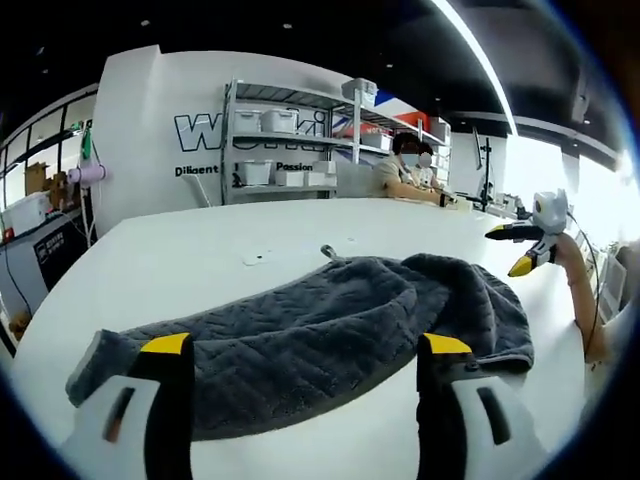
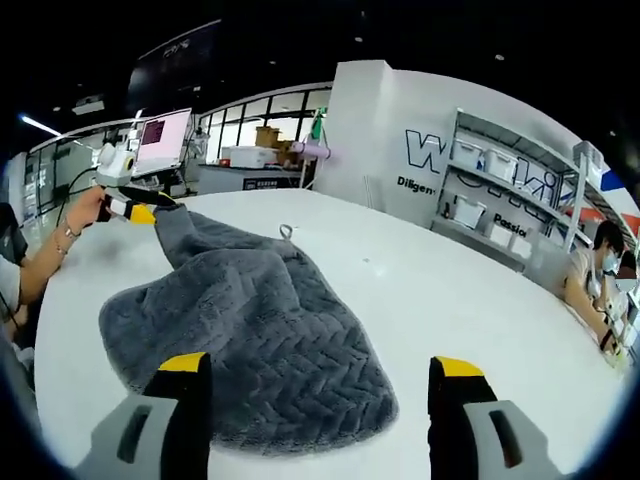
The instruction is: Fold the towel on the table until its edges align and the towel forms a compact rectangular stack.
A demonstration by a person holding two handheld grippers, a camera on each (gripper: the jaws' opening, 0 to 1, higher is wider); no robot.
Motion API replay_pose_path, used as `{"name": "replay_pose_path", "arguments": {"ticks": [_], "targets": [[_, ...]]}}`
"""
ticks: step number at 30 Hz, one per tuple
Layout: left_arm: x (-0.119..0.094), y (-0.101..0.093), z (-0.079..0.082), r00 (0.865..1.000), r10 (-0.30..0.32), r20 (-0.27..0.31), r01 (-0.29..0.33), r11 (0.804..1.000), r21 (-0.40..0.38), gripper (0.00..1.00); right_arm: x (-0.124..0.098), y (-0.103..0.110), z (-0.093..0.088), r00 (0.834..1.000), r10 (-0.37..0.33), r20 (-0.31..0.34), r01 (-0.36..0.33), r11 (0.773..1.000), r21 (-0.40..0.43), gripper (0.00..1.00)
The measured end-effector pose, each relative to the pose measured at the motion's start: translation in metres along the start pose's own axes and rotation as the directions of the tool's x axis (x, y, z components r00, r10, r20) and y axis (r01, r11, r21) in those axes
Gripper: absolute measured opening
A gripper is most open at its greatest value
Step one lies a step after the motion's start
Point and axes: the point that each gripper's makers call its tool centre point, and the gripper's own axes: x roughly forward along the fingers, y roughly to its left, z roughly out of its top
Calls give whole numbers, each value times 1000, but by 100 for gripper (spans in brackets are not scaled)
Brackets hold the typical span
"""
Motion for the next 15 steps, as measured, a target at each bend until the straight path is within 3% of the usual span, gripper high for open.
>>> {"name": "replay_pose_path", "arguments": {"ticks": [5,10,15], "targets": [[1,1,-1,1000,-1,-2,1,1000,-2,97,1,-11,-9,999,-44,-15,45,998,33,87],[4,-3,-5,1000,-11,-21,11,1000,8,97,5,-23,-29,993,-79,-93,85,995,60,72],[4,-2,-6,1000,-6,-28,6,1000,6,98,8,-31,-30,991,-106,-79,114,987,109,55]]}}
